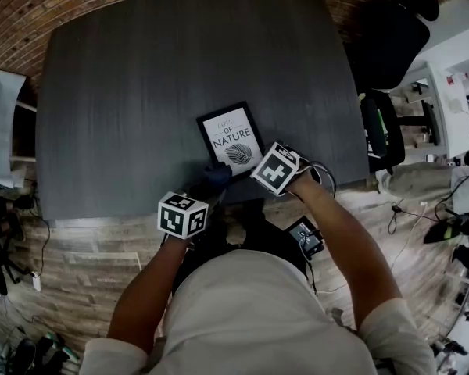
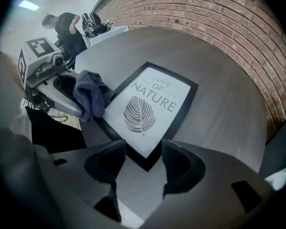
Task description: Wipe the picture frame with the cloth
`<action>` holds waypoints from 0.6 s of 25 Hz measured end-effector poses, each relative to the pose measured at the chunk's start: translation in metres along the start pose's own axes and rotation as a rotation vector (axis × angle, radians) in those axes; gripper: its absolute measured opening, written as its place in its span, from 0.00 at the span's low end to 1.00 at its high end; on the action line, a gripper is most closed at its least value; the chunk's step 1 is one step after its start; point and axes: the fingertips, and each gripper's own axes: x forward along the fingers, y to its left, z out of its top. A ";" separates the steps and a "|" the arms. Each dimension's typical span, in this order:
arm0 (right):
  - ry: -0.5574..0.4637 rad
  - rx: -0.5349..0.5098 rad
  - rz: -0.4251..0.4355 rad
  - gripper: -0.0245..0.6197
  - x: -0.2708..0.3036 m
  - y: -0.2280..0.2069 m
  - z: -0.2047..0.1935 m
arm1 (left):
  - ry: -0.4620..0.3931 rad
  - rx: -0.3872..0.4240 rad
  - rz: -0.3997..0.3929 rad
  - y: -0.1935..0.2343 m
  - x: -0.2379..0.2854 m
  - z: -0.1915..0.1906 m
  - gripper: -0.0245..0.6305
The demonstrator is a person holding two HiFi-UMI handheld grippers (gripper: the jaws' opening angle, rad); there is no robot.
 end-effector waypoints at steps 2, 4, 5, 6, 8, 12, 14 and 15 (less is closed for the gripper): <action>0.003 0.006 -0.004 0.40 0.000 0.000 0.000 | 0.004 0.003 -0.023 -0.004 -0.002 -0.003 0.21; -0.005 0.017 -0.010 0.40 0.000 0.000 0.000 | -0.007 -0.001 -0.037 -0.005 -0.006 -0.004 0.21; -0.013 0.030 -0.011 0.40 0.001 0.001 0.001 | -0.017 -0.008 -0.042 -0.005 -0.009 -0.003 0.21; -0.022 0.045 -0.011 0.40 0.001 0.002 0.003 | -0.027 -0.017 -0.046 -0.004 -0.014 -0.003 0.21; -0.032 0.085 -0.011 0.40 0.002 0.006 0.004 | -0.046 -0.031 -0.046 0.000 -0.024 -0.002 0.21; -0.038 0.146 -0.031 0.40 0.004 0.011 0.011 | -0.092 -0.053 -0.028 0.014 -0.046 0.002 0.21; -0.044 0.168 -0.036 0.40 0.005 0.012 0.015 | -0.115 -0.058 -0.021 0.019 -0.055 0.005 0.21; -0.051 0.178 -0.038 0.40 0.005 0.013 0.017 | -0.125 -0.060 -0.020 0.021 -0.059 0.007 0.21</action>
